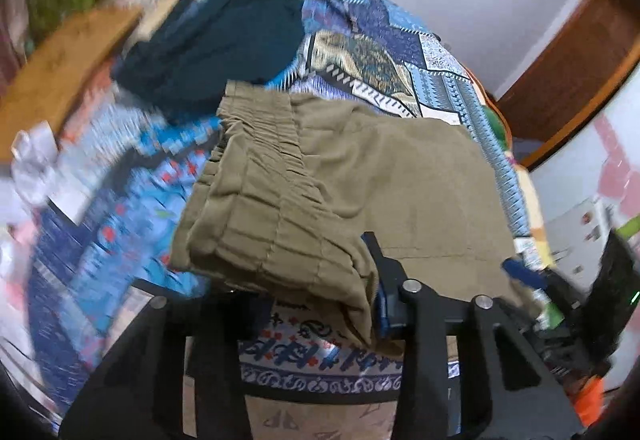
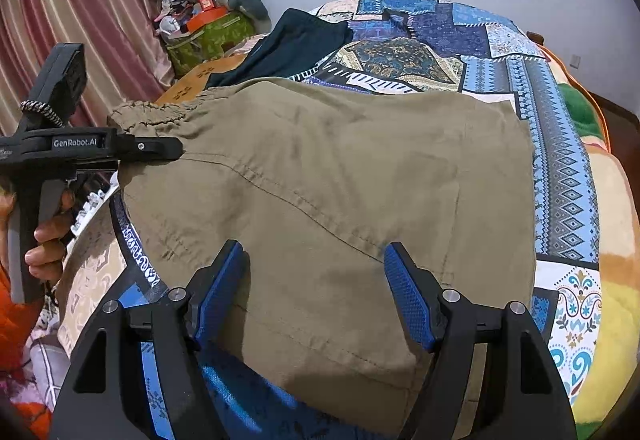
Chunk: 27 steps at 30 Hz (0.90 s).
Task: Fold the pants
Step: 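Grasp the waistband with the left gripper and lift it off the quilt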
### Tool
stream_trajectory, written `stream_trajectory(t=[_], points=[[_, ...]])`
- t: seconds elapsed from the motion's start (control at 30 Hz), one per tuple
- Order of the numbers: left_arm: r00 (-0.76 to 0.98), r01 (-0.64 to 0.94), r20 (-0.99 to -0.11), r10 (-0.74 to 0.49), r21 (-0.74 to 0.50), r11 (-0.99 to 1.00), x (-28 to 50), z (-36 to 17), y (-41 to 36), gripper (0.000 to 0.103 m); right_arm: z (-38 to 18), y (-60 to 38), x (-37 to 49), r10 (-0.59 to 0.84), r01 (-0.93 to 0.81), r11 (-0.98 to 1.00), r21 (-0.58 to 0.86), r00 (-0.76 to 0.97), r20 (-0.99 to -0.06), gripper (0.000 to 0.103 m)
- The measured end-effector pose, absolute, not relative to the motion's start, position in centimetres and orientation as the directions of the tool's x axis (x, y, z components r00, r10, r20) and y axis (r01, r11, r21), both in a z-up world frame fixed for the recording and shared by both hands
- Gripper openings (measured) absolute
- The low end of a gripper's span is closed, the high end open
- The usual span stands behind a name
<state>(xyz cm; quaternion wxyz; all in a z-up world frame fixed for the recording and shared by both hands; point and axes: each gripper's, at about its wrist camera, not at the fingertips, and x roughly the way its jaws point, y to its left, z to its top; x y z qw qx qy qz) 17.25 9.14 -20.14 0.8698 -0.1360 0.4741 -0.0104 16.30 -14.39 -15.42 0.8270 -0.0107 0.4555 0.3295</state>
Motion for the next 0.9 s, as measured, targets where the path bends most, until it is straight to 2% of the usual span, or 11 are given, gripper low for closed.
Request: stream_trajectory(t=[0.13,0.27,0.4,0.6,0.9], points=[[0.621,-0.078,-0.783,0.033,-0.02,0.997,15.6,-17.9,7.6,0.035,-15.2,-15.2,16.1,0.525,-0.532,0.797,0.287,0.374,-0.765,0.069],[0.686,-0.114,-0.693,0.221,0.198,0.974,14.0,-15.4,7.4,0.033,-15.0,-16.5,15.5,0.505,-0.519,0.811,0.27,0.387,-0.772,0.069],[0.722,-0.144,-0.617,0.312,0.308,0.94,13.5,-13.3,7.6,0.032,-14.6,-17.8,15.1,0.493,-0.502,0.824,0.263,0.406,-0.77,0.069],[0.758,-0.114,-0.582,0.295,0.326,0.938,14.4,-11.8,5.5,0.03,-15.3,-18.1,15.0,0.473,-0.487,0.835,0.257,0.397,-0.786,0.069],[0.793,0.076,-0.604,0.082,0.232,0.97,15.3,-10.2,0.0,0.026,-15.8,-18.3,15.0,0.488,-0.48,0.831,0.28,0.388,-0.782,0.069]])
